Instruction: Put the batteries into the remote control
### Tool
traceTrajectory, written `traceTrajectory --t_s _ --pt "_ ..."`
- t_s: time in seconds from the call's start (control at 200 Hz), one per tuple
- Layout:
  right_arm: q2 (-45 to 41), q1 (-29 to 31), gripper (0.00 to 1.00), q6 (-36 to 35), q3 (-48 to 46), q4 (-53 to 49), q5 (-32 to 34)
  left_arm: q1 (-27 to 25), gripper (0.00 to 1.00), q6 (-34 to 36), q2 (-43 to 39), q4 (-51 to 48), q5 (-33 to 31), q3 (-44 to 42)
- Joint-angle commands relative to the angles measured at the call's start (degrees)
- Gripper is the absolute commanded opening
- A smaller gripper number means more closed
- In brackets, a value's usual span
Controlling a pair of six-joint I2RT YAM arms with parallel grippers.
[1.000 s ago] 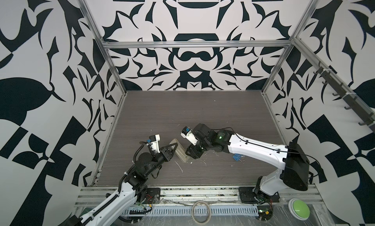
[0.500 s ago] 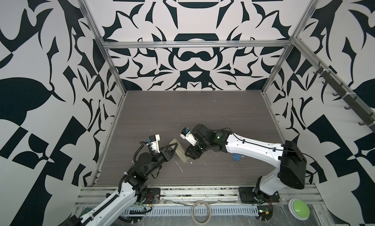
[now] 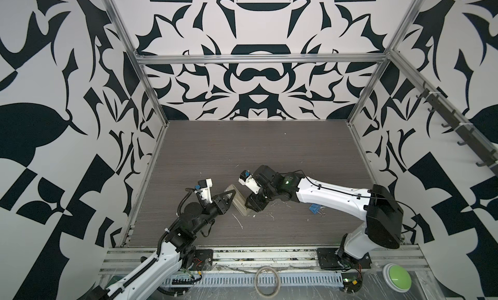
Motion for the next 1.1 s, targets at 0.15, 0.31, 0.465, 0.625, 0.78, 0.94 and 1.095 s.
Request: traceTrajectory --t_s 0.15,0.31,0.465,0.625,0.78,0.94,1.095 --pt "0.6 -0.3 0.55 0.3 -0.9 2.5 0.7 -0.1 0.0 -1.0 -1.0 3.4 1.0 -0.7" --pt "0.0 -0.3 0.54 0.4 -1.3 2.9 1.4 -0.1 0.0 -1.6 -1.1 4.1 1.0 -0.8" --pt "-1.2 -0.3 0.55 0.6 -2.3 3.7 2.2 -0.1 0.0 -2.2 -1.7 4.5 0.9 -0.8" --pt "-1.1 -0.2 0.54 0.6 -2.5 4.1 2.0 -0.1 0.0 -2.7 -2.0 5.1 0.9 -0.6" --pt "-1.5 -0.2 0.54 0.6 -2.8 4.7 2.4 -0.1 0.0 -3.2 -1.9 5.7 1.0 -0.4" --pt "-2.5 -0.1 0.54 0.1 -3.7 6.5 2.0 -0.1 0.0 -4.1 -1.5 6.8 1.1 -0.3" --pt "-3.0 0.1 0.54 -0.7 -4.5 7.7 2.0 -0.1 0.0 -4.9 -0.9 8.5 1.5 0.1"
